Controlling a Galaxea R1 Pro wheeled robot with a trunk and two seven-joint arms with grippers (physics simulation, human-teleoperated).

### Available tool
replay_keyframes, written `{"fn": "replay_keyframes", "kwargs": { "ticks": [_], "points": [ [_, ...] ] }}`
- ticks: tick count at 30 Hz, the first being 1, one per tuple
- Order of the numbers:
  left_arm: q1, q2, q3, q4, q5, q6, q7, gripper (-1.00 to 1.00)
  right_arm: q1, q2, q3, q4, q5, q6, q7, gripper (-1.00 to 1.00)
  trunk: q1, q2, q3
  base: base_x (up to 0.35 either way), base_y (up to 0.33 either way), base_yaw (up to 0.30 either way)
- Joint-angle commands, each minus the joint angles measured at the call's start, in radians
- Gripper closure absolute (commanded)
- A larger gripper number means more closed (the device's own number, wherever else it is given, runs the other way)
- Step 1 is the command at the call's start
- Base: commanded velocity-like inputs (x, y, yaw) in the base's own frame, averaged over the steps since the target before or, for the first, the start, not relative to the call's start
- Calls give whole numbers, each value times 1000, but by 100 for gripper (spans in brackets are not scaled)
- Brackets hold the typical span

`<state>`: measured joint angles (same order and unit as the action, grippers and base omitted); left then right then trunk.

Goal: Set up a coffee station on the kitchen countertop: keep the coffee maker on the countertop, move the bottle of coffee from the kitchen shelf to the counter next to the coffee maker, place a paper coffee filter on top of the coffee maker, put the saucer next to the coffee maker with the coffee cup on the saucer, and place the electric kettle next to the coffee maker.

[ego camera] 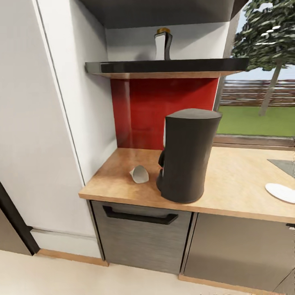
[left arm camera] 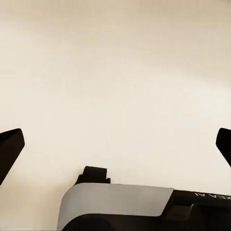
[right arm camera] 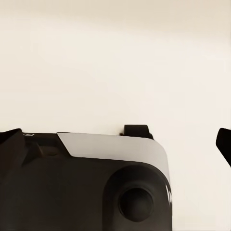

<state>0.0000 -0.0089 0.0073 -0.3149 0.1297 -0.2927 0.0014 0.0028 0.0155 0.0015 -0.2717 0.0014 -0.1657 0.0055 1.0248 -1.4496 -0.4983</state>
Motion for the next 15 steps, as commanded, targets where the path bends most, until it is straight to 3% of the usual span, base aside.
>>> {"fn": "replay_keyframes", "kwargs": {
  "ticks": [1, 9, 15],
  "points": [
    [0, 0, 0, 0, 5, -2, 0, -100, 0, 0, 0, -1, 0, -2, 1, -100, 0, 0, -1, 86, 338, -263],
    [0, -2, 2, -1, 5, -2, 2, -100, 0, 0, 0, -1, 0, -2, 1, -100, 0, 0, -1, 25, 319, -265],
    [0, -1, 3, -1, 5, -2, 2, -100, 0, 0, 0, -1, 1, -2, 1, -100, 0, 0, -1, 2, 232, -250]
  ]
}}
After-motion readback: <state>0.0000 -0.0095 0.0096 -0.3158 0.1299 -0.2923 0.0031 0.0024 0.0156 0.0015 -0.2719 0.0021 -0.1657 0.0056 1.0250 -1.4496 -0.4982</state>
